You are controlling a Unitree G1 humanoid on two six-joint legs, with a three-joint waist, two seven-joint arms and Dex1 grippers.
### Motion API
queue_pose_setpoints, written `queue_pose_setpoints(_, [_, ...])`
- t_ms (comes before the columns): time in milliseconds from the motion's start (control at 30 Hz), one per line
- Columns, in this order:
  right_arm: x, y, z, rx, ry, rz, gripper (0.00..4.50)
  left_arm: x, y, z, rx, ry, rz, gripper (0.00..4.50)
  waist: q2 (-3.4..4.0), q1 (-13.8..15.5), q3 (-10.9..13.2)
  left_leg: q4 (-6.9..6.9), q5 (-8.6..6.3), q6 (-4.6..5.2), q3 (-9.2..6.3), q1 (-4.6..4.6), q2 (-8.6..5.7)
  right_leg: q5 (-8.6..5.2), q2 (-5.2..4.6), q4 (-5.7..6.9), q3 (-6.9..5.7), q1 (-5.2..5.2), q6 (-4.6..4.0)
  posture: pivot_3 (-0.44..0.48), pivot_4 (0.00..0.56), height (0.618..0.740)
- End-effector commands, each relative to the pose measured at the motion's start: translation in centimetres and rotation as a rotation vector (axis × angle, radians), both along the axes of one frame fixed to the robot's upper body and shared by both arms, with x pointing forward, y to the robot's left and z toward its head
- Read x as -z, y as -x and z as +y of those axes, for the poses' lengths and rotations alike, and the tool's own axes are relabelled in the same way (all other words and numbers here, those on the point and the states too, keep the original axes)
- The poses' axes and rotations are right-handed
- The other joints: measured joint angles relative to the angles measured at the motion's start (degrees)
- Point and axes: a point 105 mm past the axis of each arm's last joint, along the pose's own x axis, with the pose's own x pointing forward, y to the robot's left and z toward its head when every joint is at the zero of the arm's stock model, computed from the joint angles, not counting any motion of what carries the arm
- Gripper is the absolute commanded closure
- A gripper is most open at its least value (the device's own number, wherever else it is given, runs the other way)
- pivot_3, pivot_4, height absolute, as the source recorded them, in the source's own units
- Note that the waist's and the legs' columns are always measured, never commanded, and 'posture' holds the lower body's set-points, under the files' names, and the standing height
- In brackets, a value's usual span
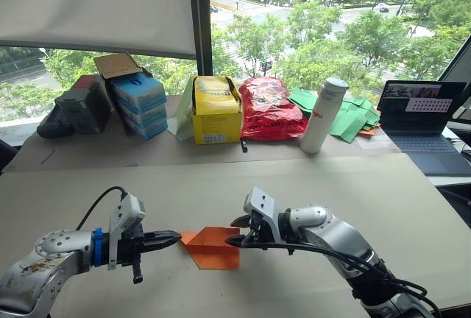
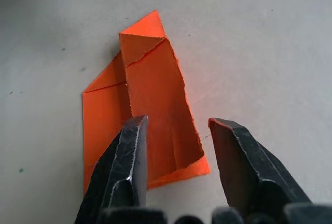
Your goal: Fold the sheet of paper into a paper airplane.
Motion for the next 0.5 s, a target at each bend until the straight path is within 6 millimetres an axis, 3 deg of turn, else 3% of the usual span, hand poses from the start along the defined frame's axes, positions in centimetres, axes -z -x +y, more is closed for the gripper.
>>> queue_pose_setpoints(33, [-0.7, 0.7, 0.5, -0.046, -0.033, -0.002, 3.63, -0.9, -0.6, 0.0, 0.000, 0.002, -0.055, 4.49, 0.00, 0.02, 0.00, 0.00, 0.00, 0.00, 0.00, 0.00, 0.00, 0.00, 0.00, 0.00, 0.00, 0.00, 0.00, 0.000, 0.150, 0.740])
queue_pose_setpoints(133, [-0.6, 0.9, 0.5, -0.057, -0.032, 0.007, 4.47, -1.0, -1.0, 0.1, -0.007, 0.005, -0.065, 4.49, 0.00, 0.02, 0.00, 0.00, 0.01, -0.01, 0.00, 0.01, 0.00, 0.00, 0.03, 0.01, -0.01, 0.00, 0.00, 0.000, 0.150, 0.740])
queue_pose_setpoints(300, [-2.2, 0.3, 0.9, -0.044, -0.089, -0.072, 4.47, -1.3, -2.0, 0.2, -0.032, 0.026, -0.096, 4.49, -0.01, 0.02, 0.00, 0.00, 0.01, -0.02, 0.00, -0.01, -0.01, 0.00, 0.10, 0.01, -0.01, 0.00, 0.00, 0.000, 0.150, 0.740])
queue_pose_setpoints(500, [-7.4, -1.6, 0.7, -0.008, -0.148, -0.473, 4.47, -3.9, -5.3, 0.9, -0.157, 0.147, -0.188, 4.49, -0.03, 0.19, 0.02, 0.06, 0.04, -0.06, 0.01, 0.00, -0.02, 0.02, 0.30, 0.07, -0.02, 0.01, 0.02, 0.000, 0.150, 0.740])
